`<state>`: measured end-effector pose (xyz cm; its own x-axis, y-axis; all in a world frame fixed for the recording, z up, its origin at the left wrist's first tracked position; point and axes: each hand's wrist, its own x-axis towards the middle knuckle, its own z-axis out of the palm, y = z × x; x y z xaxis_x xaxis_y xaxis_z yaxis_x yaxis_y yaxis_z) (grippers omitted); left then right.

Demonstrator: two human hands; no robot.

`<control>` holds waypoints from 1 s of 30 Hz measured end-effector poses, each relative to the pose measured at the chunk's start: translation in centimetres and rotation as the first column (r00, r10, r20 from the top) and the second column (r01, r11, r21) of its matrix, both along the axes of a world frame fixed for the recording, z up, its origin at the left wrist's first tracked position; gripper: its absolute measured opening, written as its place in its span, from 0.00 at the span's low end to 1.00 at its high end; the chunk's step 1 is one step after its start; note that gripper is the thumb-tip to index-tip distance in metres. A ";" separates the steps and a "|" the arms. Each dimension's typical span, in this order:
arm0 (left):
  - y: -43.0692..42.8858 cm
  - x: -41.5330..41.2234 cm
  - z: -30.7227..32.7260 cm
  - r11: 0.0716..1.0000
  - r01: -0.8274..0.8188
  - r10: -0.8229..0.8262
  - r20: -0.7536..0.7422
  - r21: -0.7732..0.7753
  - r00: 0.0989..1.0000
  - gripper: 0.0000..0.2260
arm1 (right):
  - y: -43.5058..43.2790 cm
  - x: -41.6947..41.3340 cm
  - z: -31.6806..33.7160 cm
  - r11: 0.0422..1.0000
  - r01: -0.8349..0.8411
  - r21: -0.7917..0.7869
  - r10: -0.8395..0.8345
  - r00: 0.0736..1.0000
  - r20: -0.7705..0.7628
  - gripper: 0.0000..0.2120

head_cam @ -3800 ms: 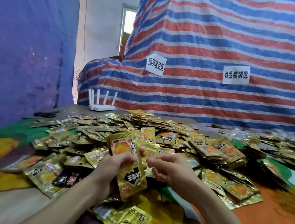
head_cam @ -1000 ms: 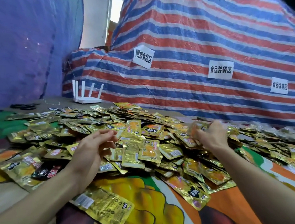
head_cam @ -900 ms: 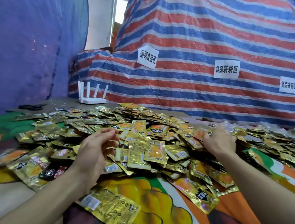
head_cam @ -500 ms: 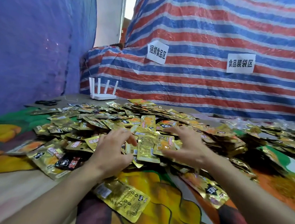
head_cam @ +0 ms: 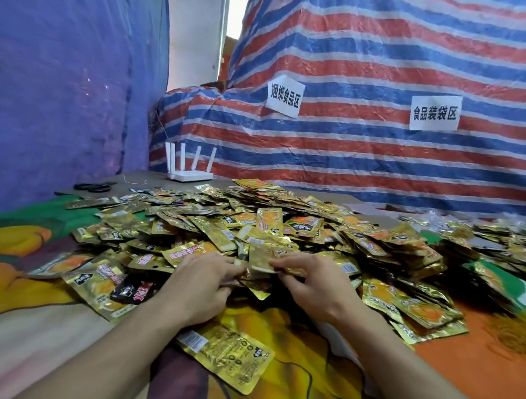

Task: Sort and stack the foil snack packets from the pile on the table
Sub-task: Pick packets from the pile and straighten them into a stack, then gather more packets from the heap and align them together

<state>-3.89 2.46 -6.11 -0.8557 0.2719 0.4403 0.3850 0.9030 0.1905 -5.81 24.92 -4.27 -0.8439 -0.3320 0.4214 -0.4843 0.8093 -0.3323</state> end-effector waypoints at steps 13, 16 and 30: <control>0.1 1.2 1.8 0.731 0.233 -0.414 0.146 0.641 0.899 0.06 | 2.5 -0.7 0.5 0.563 0.038 -0.826 -0.139 0.989 -0.049 0.12; 0.3 1.4 2.0 0.600 0.250 -0.498 0.110 0.760 0.860 0.03 | 2.7 -0.8 0.5 0.510 0.050 -0.859 -0.085 0.996 0.007 0.07; -0.8 -1.0 1.8 0.181 0.236 -0.117 -0.217 0.955 0.969 0.17 | 2.6 -1.0 0.8 0.384 -0.027 -0.923 -0.124 0.989 -0.080 0.11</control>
